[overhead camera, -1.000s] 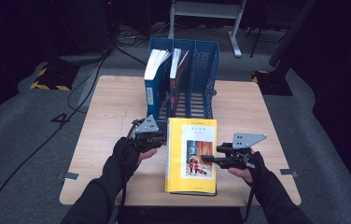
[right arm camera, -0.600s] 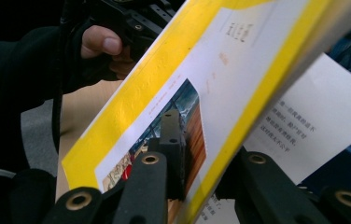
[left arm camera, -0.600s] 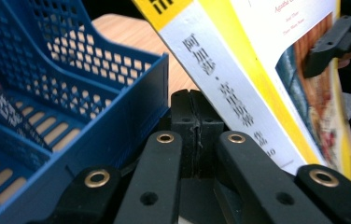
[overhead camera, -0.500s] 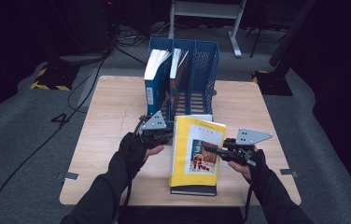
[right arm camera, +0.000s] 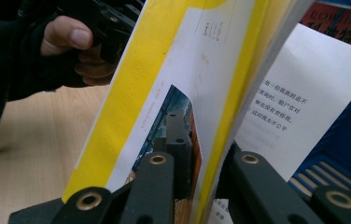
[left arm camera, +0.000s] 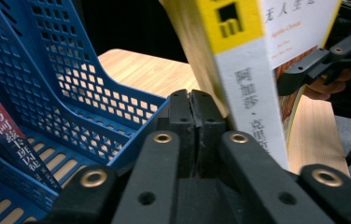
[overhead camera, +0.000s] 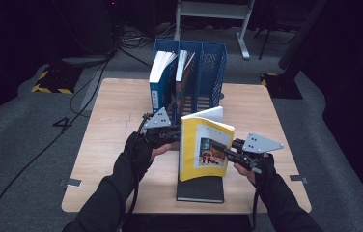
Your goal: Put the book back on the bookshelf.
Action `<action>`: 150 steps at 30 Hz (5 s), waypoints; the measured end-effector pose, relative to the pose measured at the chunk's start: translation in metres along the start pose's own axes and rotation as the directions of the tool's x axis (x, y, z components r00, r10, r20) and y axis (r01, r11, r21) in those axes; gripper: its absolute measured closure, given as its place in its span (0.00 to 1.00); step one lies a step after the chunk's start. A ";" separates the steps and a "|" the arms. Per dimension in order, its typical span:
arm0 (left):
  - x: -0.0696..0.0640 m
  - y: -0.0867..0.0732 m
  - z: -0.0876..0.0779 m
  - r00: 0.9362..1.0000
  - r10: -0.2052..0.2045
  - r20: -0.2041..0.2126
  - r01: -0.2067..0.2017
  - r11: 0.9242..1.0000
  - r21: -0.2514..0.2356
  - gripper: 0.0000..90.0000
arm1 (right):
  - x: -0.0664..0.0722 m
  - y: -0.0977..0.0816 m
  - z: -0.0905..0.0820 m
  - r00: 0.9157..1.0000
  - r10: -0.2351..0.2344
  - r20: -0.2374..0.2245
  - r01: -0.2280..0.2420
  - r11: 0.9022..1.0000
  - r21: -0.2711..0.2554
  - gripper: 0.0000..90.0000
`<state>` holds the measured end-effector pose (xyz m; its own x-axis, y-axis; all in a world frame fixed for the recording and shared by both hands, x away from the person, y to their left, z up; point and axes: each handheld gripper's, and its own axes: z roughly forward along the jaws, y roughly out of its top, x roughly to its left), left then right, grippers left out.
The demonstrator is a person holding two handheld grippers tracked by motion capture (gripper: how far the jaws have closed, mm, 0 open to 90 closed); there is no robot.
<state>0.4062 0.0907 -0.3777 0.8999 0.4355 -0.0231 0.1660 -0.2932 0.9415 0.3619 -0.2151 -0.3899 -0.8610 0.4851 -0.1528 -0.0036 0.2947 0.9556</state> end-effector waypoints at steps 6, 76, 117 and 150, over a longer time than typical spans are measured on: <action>-0.014 0.002 -0.006 0.999 0.028 -0.015 -0.028 1.000 -0.013 0.86 | 0.008 -0.001 -0.011 1.000 -0.022 -0.016 0.022 1.000 -0.011 0.92; -0.083 0.005 0.009 0.995 0.051 0.082 -0.054 0.998 0.032 0.63 | 0.009 -0.060 -0.061 0.997 0.033 0.074 -0.048 0.977 0.207 0.52; -0.046 0.089 -0.011 0.970 0.031 -0.242 -0.054 0.995 -0.089 0.83 | -0.016 -0.092 -0.069 0.971 0.119 0.207 -0.180 0.934 0.307 0.34; 0.011 0.090 0.002 0.871 -0.106 -0.480 0.078 0.994 -0.078 0.83 | -0.012 -0.095 -0.062 0.980 0.107 0.166 -0.160 0.924 0.348 0.32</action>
<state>0.4316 0.0678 -0.2940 0.5721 0.8192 0.0413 0.2040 -0.1909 0.9602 0.3404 -0.3000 -0.4631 -0.7601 0.6436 -0.0892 0.3110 0.4809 0.8197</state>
